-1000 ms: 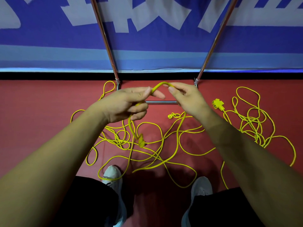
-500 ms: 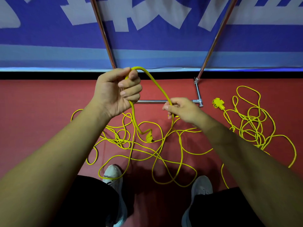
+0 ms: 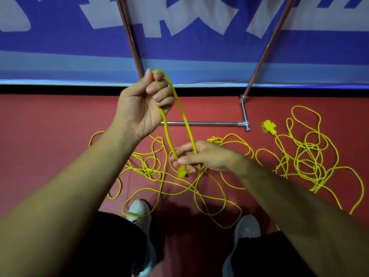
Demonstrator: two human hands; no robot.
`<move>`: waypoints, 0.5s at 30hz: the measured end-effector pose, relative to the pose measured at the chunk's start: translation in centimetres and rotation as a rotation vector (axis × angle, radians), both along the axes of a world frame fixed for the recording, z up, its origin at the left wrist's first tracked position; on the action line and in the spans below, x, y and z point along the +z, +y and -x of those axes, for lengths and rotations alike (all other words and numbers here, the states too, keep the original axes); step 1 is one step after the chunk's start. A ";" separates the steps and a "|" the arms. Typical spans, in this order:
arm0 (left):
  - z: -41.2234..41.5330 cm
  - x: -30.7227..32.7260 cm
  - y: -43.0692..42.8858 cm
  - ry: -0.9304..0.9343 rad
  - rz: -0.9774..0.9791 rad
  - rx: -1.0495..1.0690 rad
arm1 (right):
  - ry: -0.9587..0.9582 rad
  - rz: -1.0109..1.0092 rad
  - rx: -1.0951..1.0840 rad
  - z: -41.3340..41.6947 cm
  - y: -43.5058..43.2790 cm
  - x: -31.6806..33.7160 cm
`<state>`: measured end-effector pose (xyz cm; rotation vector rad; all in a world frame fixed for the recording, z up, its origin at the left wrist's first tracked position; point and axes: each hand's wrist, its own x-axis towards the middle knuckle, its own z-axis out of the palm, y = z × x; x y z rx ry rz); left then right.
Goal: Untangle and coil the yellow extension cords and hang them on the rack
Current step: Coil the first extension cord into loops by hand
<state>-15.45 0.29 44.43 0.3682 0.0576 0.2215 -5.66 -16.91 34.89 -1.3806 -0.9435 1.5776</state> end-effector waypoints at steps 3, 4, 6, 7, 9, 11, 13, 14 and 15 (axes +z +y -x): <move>0.1 -0.2 0.5 0.101 -0.145 0.094 | -0.129 0.015 -0.026 -0.8 -0.2 0.2; 0.1 -0.3 0.6 0.143 -0.216 0.103 | -0.172 0.028 -0.067 -1.2 -0.3 0.1; 0.1 -0.5 0.6 0.189 -0.337 0.074 | -0.231 0.050 -0.206 -2.2 -0.4 -0.1; 0.1 -0.6 0.6 0.196 -0.374 0.042 | -0.268 0.044 -0.287 -2.7 -0.4 -0.2; 0.0 -0.6 0.7 0.187 -0.407 -0.020 | -0.322 0.008 -0.458 -3.7 -0.6 -0.3; 0.0 -0.6 1.1 0.162 -0.407 -0.055 | -0.314 -0.033 -0.607 -4.5 -0.7 -0.1; 0.0 -0.6 1.4 0.164 -0.390 -0.055 | -0.280 -0.062 -0.682 -5.2 -0.8 0.2; 0.0 -0.6 1.6 0.195 -0.388 -0.045 | -0.271 -0.075 -0.704 -5.5 -0.8 0.2; -0.1 -0.6 1.6 0.244 -0.404 -0.035 | -0.267 -0.084 -0.727 -5.9 -0.9 0.2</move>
